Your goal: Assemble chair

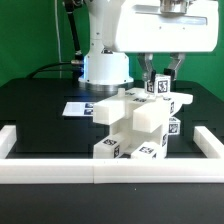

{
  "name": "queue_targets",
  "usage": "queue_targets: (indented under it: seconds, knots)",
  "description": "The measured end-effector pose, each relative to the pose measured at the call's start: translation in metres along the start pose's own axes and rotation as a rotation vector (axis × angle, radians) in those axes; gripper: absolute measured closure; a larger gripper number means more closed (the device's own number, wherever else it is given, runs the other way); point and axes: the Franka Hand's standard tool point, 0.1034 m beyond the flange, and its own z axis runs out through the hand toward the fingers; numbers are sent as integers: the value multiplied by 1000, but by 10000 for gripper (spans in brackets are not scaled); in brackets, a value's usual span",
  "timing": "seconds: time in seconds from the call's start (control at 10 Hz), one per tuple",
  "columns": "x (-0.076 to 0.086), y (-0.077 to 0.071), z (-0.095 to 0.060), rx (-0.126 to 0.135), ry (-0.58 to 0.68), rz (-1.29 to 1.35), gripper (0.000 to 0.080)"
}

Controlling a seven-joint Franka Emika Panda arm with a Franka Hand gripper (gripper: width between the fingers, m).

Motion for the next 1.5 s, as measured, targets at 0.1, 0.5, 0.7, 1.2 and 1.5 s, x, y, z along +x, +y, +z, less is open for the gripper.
queue_targets:
  seconds: [0.1, 0.5, 0.7, 1.2, 1.5]
  knots:
    - [0, 0, 0, 0, 0, 0, 509]
    - [-1, 1, 0, -1, 1, 2, 509]
    - [0, 1, 0, -5, 10, 2, 509]
    - [2, -5, 5, -4, 9, 0, 509]
    - [2, -2, 6, -8, 14, 4, 509]
